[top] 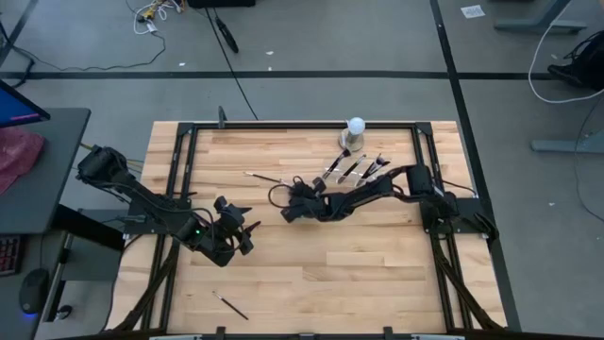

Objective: Put items in baskets/containers
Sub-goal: Put the eyeshadow brush into the transparent organizer

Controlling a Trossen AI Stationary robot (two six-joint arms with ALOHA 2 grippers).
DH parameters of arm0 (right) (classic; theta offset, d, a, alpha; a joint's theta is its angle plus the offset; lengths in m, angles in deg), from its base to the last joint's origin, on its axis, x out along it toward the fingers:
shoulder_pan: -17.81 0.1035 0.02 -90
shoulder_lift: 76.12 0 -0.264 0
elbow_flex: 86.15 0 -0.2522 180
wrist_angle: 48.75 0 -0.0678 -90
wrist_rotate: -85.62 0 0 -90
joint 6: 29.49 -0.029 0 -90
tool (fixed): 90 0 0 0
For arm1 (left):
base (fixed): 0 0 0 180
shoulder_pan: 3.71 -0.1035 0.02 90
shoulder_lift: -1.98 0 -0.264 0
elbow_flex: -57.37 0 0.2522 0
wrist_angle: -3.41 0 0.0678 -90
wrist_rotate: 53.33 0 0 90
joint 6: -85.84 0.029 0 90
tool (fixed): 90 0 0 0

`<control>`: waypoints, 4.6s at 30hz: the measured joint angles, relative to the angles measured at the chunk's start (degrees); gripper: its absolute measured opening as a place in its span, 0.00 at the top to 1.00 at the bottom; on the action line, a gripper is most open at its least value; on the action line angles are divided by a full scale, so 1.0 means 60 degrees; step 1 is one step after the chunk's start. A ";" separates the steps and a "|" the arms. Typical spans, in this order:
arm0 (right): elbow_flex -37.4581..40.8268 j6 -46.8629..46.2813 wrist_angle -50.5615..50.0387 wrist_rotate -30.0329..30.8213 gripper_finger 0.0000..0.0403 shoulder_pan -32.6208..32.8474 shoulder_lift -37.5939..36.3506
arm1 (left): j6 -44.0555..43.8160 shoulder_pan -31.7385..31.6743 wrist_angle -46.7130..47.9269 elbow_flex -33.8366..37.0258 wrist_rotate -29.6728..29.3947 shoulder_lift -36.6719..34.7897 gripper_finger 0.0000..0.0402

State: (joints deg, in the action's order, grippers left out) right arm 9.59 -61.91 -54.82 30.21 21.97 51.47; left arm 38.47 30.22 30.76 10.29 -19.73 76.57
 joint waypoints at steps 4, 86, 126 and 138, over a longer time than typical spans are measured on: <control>-0.0017 0.0411 -0.0481 -0.0320 0.80 0.0389 0.0004 | 0.0000 0.0015 0.0000 0.0000 0.0004 0.0003 0.41; 0.1526 0.1748 0.3403 -0.0174 0.98 0.2609 0.0116 | 0.0478 0.0254 -0.0091 0.0000 -0.0026 0.0007 0.41; 0.4094 0.5276 1.1340 -0.1888 0.98 0.4329 -0.2801 | 0.8699 0.0714 -1.2449 -0.0006 0.3051 0.3384 0.41; 0.4046 0.5335 1.1431 -0.2352 0.98 0.4325 -0.2801 | 0.8961 -0.0050 -1.4109 -0.0007 0.5293 0.3384 0.41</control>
State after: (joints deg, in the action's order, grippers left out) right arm 33.87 -29.90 13.77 16.10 47.92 34.67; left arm 92.23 29.93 -53.89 10.25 12.03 96.87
